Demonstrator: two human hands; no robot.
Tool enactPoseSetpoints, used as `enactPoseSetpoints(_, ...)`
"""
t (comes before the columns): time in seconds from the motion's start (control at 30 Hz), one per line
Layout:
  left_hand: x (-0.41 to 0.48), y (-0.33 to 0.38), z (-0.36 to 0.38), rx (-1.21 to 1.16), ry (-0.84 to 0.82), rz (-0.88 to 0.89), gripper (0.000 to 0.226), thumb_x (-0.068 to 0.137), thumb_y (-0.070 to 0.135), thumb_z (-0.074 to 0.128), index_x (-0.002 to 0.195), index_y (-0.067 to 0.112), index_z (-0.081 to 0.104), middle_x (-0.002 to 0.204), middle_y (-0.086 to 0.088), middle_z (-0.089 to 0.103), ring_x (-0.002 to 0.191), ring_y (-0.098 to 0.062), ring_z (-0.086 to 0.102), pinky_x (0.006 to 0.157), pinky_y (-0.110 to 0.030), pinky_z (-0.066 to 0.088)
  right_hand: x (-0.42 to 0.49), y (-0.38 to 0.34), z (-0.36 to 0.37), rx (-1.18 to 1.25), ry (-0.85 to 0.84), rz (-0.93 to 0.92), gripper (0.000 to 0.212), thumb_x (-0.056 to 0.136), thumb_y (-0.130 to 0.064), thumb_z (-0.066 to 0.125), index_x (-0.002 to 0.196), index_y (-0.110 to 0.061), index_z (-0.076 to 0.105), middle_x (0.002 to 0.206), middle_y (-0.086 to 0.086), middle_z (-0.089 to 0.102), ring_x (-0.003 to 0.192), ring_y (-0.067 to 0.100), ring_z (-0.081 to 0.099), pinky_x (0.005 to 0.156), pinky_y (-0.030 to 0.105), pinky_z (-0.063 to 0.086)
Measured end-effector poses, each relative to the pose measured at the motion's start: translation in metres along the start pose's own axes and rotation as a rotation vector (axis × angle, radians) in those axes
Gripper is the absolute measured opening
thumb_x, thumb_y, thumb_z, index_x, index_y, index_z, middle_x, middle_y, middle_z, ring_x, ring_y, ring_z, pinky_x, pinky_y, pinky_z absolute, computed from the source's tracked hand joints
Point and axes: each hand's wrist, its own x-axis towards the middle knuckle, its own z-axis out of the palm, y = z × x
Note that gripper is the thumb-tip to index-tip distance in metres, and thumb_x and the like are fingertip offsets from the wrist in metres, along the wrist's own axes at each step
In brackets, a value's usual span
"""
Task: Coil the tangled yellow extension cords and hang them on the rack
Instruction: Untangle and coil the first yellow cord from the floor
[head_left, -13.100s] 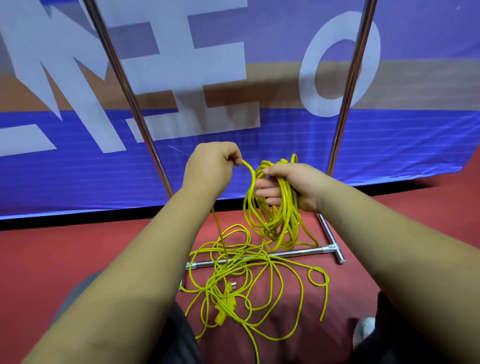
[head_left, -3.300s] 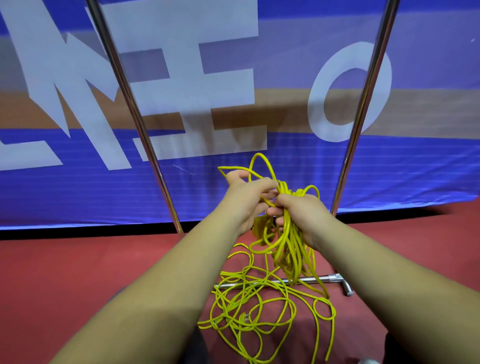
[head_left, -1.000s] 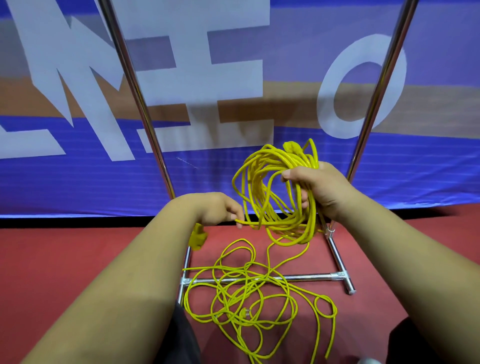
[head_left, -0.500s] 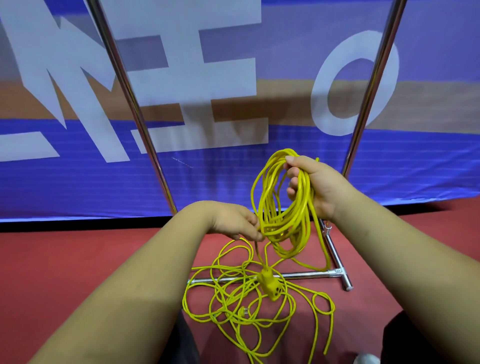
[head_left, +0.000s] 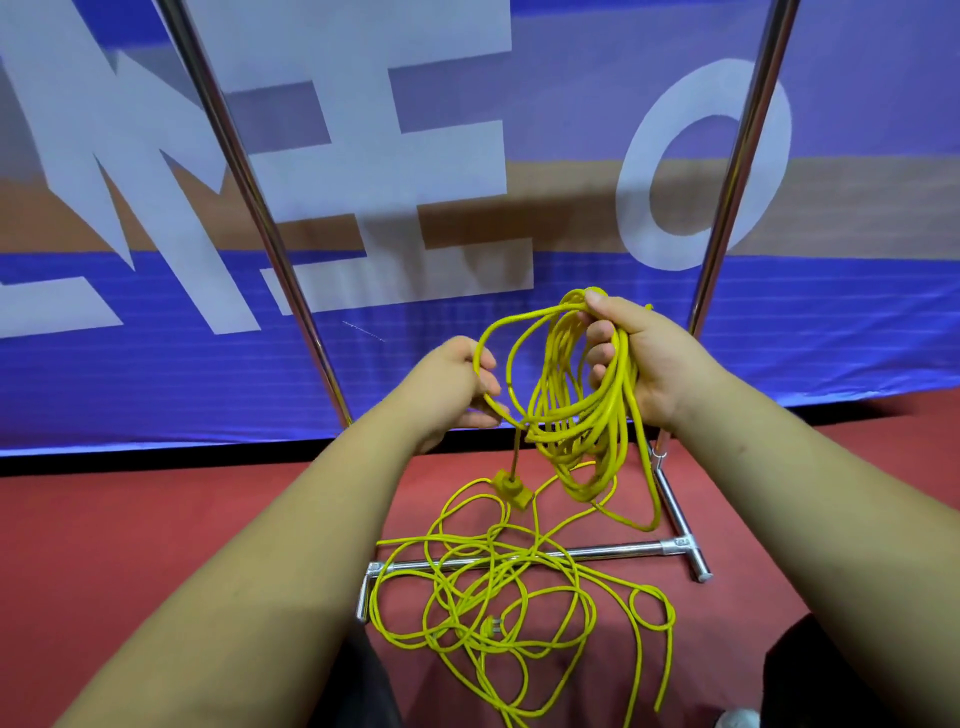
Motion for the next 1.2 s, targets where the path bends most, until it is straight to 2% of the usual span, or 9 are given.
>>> enactPoseSetpoints(0.13,-0.006,0.010,-0.009,-0.088,-0.208,0.085,0.023,0.070,0.002,0.050,0.086,0.007,0.065,0.068,-0.014,0.055,0.064,-0.029,0.058,0.074,-0.041,0.053,0.002,0.001,-0.002,-0.097,0.014,-0.047,0.029,0.102,-0.040,0.066,0.077,-0.025,0.066,0.054,-0.009,0.045,0.042,0.006,0.041,0.047,0.022,0.039)
enactPoseSetpoints(0.23,-0.014,0.008,-0.009,0.149,-0.416,0.072,0.023,0.089,0.006,0.051,0.089,0.010,0.074,0.072,-0.015,0.063,0.073,-0.028,0.064,0.080,-0.037,0.055,0.003,0.004,-0.002,-0.130,0.021,-0.067,0.036,0.101,-0.041,0.068,0.068,-0.027,0.067,0.054,-0.009,0.042,0.042,0.008,0.037,0.049,0.025,0.039)
enactPoseSetpoints(0.37,-0.008,-0.005,0.004,0.741,-0.019,0.269,0.007,0.096,0.027,0.064,0.100,0.023,0.069,0.093,0.002,0.074,0.085,-0.019,0.067,0.082,-0.035,0.055,0.004,0.005,-0.001,-0.132,0.014,-0.060,0.028,0.100,-0.041,0.069,0.077,-0.028,0.062,0.053,-0.009,0.040,0.042,0.009,0.035,0.049,0.026,0.037)
enactPoseSetpoints(0.57,-0.006,-0.007,-0.001,-0.221,-0.619,-0.210,0.049,0.085,0.000,0.037,0.129,0.001,0.059,0.127,-0.019,0.068,0.126,-0.041,0.064,0.109,-0.050,0.045,0.004,0.004,-0.001,-0.113,-0.037,-0.041,0.027,0.100,-0.040,0.068,0.079,-0.026,0.059,0.051,-0.008,0.035,0.038,0.008,0.031,0.041,0.024,0.034)
enactPoseSetpoints(0.7,0.011,-0.037,0.013,0.256,-0.361,-0.163,0.016,0.092,-0.003,0.058,0.105,0.005,0.065,0.107,-0.020,0.075,0.098,-0.027,0.073,0.089,-0.044,0.052,0.003,0.003,0.001,-0.094,-0.074,-0.058,0.028,0.101,-0.039,0.067,0.078,-0.024,0.061,0.049,-0.008,0.034,0.037,0.009,0.030,0.041,0.024,0.034)
enactPoseSetpoints(0.8,0.012,-0.064,0.035,0.639,-0.551,-0.196,0.027,0.093,0.006,0.066,0.119,0.001,0.068,0.103,-0.015,0.070,0.084,-0.024,0.061,0.079,-0.037,0.047,0.002,0.001,0.001,-0.063,-0.111,-0.084,0.025,0.101,-0.039,0.065,0.084,-0.021,0.063,0.047,-0.009,0.034,0.035,0.007,0.031,0.040,0.023,0.034)
enactPoseSetpoints(0.9,0.008,-0.068,0.051,0.892,-0.673,-0.097,0.031,0.103,0.025,0.060,0.129,0.012,0.069,0.114,-0.007,0.072,0.098,-0.027,0.066,0.088,-0.037,0.053,0.000,0.001,0.002,-0.071,-0.145,-0.115,0.025,0.102,-0.038,0.064,0.086,-0.019,0.064,0.046,-0.009,0.033,0.034,0.007,0.031,0.041,0.024,0.034)
enactPoseSetpoints(1.03,0.009,-0.064,0.046,0.686,-0.616,-0.165,0.025,0.108,0.018,0.053,0.119,0.005,0.072,0.105,-0.010,0.073,0.092,-0.023,0.070,0.067,-0.025,0.054,0.000,-0.002,-0.002,-0.164,-0.143,-0.175,0.025,0.101,-0.037,0.065,0.085,-0.018,0.068,0.051,-0.005,0.043,0.039,0.011,0.039,0.047,0.027,0.041)
enactPoseSetpoints(1.2,0.016,-0.038,0.007,0.518,-0.302,0.053,0.019,0.105,0.014,0.057,0.099,0.011,0.075,0.090,-0.007,0.076,0.083,-0.015,0.074,0.085,-0.041,0.060,0.000,-0.007,-0.008,-0.226,-0.113,-0.222,0.025,0.105,-0.036,0.060,0.090,-0.017,0.069,0.066,-0.001,0.060,0.048,0.011,0.048,0.051,0.027,0.043)
